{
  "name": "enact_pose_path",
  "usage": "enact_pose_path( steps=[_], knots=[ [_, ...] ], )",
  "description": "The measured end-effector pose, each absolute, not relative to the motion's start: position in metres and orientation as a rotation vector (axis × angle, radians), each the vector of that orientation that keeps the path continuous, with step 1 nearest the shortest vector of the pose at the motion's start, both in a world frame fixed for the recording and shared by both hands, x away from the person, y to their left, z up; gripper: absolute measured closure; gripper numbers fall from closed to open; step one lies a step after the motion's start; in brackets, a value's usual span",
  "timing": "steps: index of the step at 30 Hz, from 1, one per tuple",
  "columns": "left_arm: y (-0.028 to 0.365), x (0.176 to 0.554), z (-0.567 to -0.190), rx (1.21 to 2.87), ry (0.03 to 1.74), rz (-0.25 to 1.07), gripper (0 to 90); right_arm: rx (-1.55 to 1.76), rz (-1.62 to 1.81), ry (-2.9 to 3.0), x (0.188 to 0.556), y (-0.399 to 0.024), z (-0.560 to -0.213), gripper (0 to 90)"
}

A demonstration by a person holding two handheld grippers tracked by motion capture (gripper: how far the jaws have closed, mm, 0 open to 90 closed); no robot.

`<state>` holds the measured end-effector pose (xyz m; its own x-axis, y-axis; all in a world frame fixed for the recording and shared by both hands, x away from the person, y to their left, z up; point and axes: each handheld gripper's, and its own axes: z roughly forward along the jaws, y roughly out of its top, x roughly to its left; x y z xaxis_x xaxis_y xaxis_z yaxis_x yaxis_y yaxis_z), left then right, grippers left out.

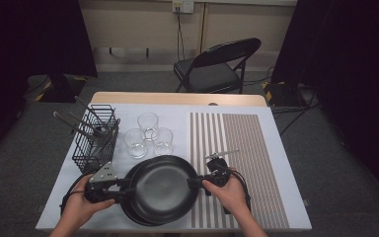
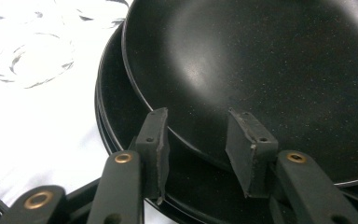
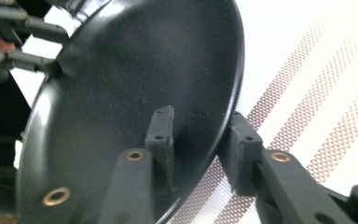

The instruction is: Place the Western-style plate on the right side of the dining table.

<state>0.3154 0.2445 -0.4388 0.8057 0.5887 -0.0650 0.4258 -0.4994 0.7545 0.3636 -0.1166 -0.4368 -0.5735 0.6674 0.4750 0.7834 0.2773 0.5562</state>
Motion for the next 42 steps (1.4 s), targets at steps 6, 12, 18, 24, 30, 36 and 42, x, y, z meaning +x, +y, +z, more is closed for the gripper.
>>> enact_pose_path(
  steps=[6,12,18,24,30,36,42],
  knots=[
    [0.244,0.315,-0.439,2.160,0.751,0.236,51.6,-1.489,-1.205,-2.223,0.366,-0.121,-0.440,75.8],
    [0.243,0.314,-0.436,2.109,0.773,0.208,43.8,-1.573,-1.235,-2.068,0.366,-0.124,-0.442,80.4],
    [0.245,0.312,-0.429,2.076,0.751,0.209,41.6,-1.649,-1.275,-1.913,0.366,-0.125,-0.441,83.0],
    [0.252,0.308,-0.424,2.043,0.755,0.213,40.3,-1.684,-1.264,-1.885,0.374,-0.129,-0.435,83.6],
    [0.253,0.309,-0.422,2.024,0.749,0.210,40.4,-1.700,-1.228,-1.851,0.378,-0.134,-0.433,83.3],
    [0.250,0.310,-0.422,2.014,0.754,0.182,38.4,-1.712,-1.218,-1.847,0.378,-0.142,-0.426,82.6],
    [0.247,0.312,-0.428,2.011,0.773,0.132,30.6,-1.733,-1.220,-1.844,0.379,-0.149,-0.422,82.3]
  ],
)
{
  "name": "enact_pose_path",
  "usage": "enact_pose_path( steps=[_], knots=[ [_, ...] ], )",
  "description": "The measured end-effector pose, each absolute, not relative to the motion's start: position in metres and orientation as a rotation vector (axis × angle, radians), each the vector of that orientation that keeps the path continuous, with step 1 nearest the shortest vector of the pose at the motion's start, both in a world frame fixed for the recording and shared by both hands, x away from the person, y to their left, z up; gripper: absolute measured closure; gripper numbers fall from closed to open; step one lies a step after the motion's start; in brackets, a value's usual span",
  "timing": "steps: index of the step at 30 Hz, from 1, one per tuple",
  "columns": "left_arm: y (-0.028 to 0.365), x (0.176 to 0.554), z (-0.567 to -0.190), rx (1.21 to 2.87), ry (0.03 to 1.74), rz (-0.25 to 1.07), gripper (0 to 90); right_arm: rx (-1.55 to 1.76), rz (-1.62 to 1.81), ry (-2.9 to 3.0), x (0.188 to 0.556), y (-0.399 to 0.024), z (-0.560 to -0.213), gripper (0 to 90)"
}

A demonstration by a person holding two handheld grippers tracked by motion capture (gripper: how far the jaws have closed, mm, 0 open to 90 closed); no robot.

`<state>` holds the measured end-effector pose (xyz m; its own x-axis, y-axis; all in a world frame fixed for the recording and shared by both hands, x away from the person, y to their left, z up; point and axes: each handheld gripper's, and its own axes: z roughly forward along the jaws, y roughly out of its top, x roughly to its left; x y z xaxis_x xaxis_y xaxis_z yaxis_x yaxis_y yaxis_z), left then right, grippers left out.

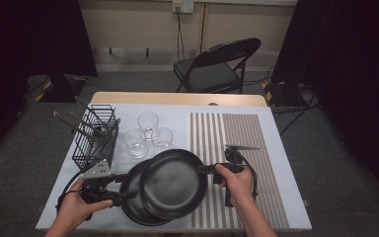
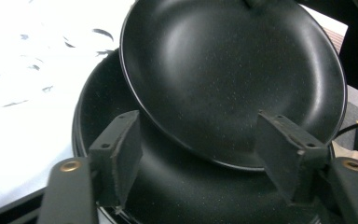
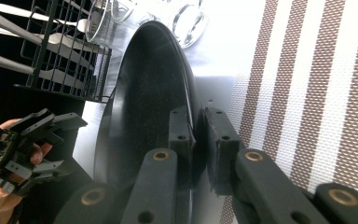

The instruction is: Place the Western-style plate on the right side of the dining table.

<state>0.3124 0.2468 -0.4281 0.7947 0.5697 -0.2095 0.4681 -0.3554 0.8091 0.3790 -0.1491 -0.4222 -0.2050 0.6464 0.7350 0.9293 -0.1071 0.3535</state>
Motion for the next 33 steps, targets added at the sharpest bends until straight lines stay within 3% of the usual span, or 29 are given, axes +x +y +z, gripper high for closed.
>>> enact_pose_path(
  steps=[3,12,33],
  knots=[
    [0.247,0.314,-0.431,2.014,0.797,0.097,30.7,-1.732,-1.208,-1.852,0.380,-0.148,-0.422,82.3],
    [0.246,0.314,-0.436,2.089,0.738,0.102,49.7,-1.734,-1.175,-1.867,0.383,-0.147,-0.426,82.8],
    [0.235,0.317,-0.445,2.176,0.668,0.109,60.5,-1.704,-1.157,-1.911,0.383,-0.147,-0.427,81.3]
  ],
)
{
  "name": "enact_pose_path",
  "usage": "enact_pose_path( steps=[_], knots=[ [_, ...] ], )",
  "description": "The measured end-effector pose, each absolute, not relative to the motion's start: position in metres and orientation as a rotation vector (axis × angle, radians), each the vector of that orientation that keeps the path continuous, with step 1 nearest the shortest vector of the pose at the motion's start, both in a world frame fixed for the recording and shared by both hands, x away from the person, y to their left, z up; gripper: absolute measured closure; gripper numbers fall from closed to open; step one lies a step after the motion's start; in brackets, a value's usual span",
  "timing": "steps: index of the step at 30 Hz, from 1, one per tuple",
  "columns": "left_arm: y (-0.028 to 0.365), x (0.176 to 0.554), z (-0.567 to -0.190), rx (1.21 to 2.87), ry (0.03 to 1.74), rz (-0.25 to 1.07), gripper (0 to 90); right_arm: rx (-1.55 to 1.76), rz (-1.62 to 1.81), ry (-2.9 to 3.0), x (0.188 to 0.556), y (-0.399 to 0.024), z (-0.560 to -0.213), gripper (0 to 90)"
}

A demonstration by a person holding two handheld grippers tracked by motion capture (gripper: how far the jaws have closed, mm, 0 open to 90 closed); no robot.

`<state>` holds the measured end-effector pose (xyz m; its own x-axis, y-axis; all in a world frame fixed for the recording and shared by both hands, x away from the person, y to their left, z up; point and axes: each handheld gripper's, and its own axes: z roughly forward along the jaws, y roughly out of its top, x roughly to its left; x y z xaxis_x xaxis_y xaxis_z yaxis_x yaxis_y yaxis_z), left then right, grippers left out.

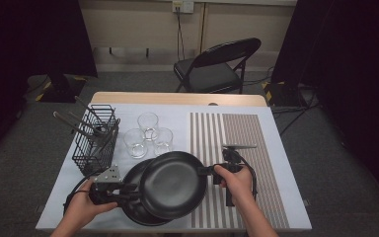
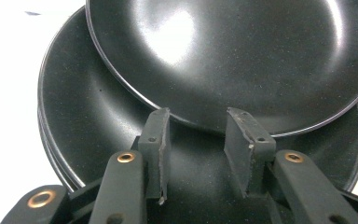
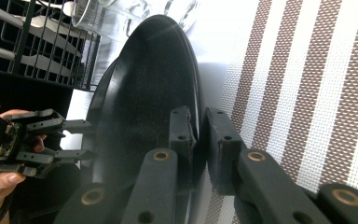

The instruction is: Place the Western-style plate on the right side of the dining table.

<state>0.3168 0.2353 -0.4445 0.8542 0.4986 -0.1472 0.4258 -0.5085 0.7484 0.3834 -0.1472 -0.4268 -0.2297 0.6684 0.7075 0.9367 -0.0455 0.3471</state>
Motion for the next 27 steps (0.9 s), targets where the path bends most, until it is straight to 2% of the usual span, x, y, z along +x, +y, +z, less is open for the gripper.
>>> enact_pose_path(
  steps=[6,9,21,23,27],
  knots=[
    [0.236,0.317,-0.444,2.180,0.673,0.110,59.7,-1.696,-1.142,-1.870,0.382,-0.147,-0.431,79.1],
    [0.236,0.317,-0.444,2.177,0.666,0.111,59.9,-1.693,-1.110,-1.884,0.380,-0.142,-0.434,73.3],
    [0.235,0.317,-0.444,2.178,0.672,0.116,59.6,-1.704,-1.103,-1.794,0.380,-0.139,-0.441,77.8],
    [0.234,0.317,-0.444,2.163,0.690,0.099,55.9,-1.709,-1.102,-1.736,0.380,-0.142,-0.443,78.8],
    [0.232,0.316,-0.443,2.183,0.717,0.100,39.2,-1.708,-1.113,-1.702,0.379,-0.144,-0.444,79.3]
  ],
)
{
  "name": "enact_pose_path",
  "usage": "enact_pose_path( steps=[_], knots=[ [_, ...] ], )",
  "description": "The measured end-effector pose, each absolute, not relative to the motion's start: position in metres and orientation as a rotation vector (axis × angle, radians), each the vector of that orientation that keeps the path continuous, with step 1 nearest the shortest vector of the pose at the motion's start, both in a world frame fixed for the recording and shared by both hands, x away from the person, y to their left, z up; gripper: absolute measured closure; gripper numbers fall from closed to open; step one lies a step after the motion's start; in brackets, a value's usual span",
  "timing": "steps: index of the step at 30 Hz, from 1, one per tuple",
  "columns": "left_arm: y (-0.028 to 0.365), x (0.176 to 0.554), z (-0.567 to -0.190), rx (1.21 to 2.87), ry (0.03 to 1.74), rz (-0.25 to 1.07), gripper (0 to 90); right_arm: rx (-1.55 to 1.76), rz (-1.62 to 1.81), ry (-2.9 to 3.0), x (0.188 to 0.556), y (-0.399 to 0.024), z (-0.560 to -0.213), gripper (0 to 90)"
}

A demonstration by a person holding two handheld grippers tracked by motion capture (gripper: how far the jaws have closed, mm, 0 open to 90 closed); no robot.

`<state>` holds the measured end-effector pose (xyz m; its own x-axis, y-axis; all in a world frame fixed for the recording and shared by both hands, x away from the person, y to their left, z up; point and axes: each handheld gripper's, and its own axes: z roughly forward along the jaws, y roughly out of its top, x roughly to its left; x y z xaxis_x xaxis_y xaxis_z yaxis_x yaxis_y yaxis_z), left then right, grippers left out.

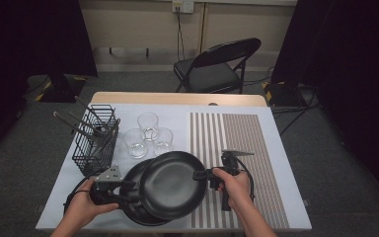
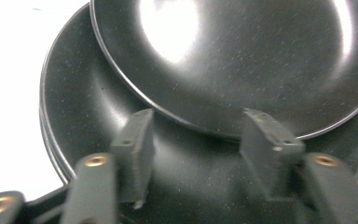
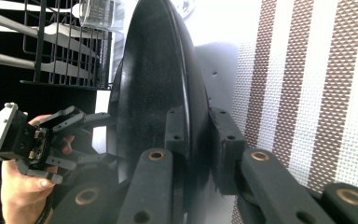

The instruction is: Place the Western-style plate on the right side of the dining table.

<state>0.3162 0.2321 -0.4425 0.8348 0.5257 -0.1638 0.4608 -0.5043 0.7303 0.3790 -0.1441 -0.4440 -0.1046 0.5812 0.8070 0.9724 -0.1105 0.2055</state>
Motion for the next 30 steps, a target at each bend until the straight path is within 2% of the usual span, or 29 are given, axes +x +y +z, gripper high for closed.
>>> enact_pose_path(
  steps=[3,15,30],
  knots=[
    [0.234,0.316,-0.438,2.169,0.746,0.102,31.5,-1.709,-1.109,-1.735,0.379,-0.144,-0.438,79.4],
    [0.238,0.315,-0.432,2.109,0.744,0.068,18.6,-1.740,-1.184,-1.746,0.385,-0.164,-0.404,79.4],
    [0.237,0.317,-0.432,2.108,0.736,0.042,17.3,-1.818,-1.217,-1.721,0.388,-0.198,-0.386,79.4]
  ],
)
